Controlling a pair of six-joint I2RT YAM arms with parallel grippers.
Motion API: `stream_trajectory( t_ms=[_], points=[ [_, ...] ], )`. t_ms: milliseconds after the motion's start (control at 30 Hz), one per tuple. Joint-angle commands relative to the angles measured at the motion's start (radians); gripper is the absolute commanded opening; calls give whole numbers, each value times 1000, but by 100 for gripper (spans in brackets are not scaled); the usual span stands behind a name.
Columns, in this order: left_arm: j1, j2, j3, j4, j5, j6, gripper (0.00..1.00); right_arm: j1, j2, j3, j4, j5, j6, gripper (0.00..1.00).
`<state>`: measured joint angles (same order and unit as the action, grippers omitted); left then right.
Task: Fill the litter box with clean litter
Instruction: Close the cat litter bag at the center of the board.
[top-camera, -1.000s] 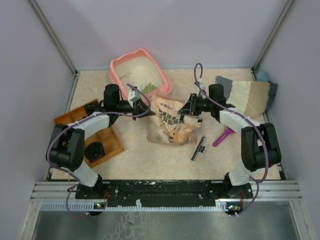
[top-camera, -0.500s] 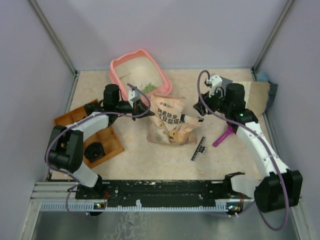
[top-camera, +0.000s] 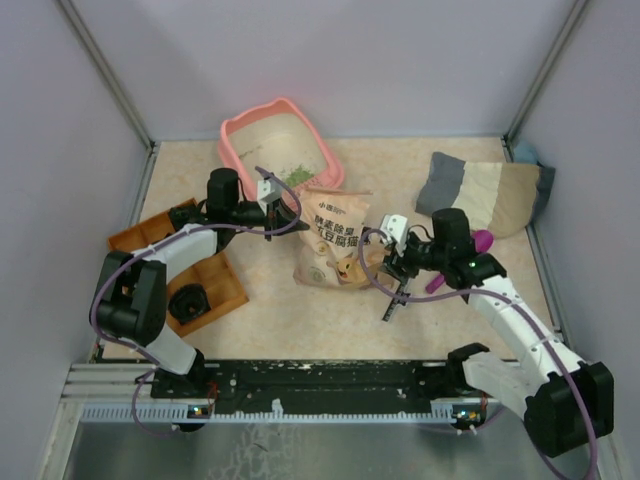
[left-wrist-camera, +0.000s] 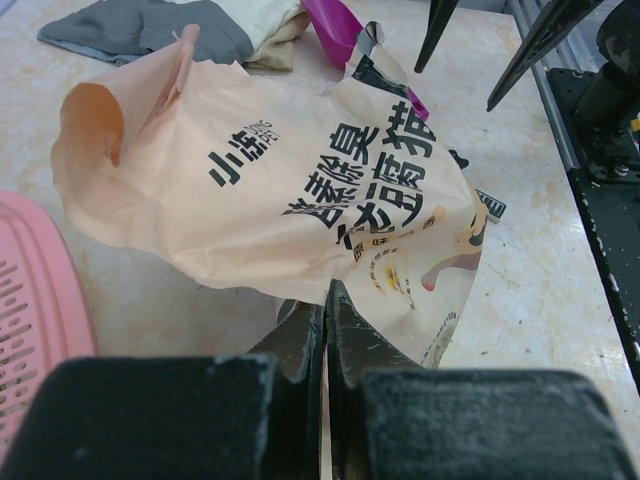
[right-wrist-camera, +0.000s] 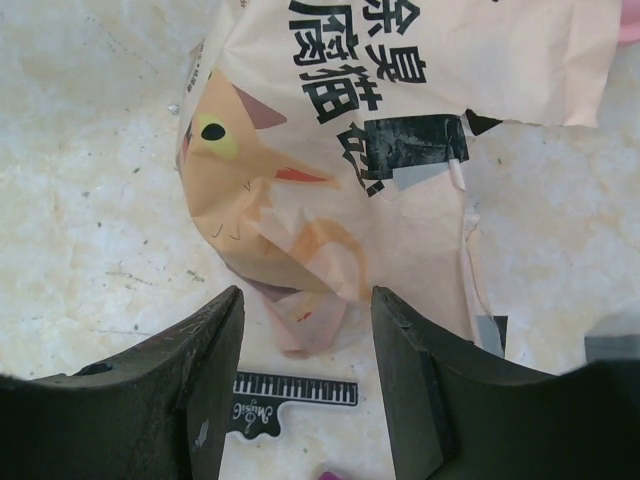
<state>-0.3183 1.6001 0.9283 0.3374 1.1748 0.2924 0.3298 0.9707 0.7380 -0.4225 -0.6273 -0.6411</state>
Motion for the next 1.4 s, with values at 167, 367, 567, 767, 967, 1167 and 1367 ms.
stream_trajectory(
  t_ms=[167, 367, 567, 767, 967, 1167, 1367],
  points=[
    [4, -42, -4, -9, 19, 18, 0, 14, 2, -96, 375, -14, -66, 59],
    [5, -44, 0, -12, 20, 17, 0, 15, 54, -59, 321, -40, -108, 57],
    [7, -48, 12, -38, 17, 36, 0, 17, 38, -46, 324, -33, -117, 57],
    [7, -51, 12, -50, 14, 47, 0, 17, 19, -9, 300, -55, -125, 56],
    [8, -52, 12, -54, 14, 50, 0, 17, 25, 3, 284, -71, -129, 56],
    [8, -48, 14, -55, 17, 51, 0, 17, 89, -25, 300, -87, -153, 56],
    [8, -50, 24, -94, 44, 85, 0, 17, 195, -24, 326, -47, -213, 56]
  ],
)
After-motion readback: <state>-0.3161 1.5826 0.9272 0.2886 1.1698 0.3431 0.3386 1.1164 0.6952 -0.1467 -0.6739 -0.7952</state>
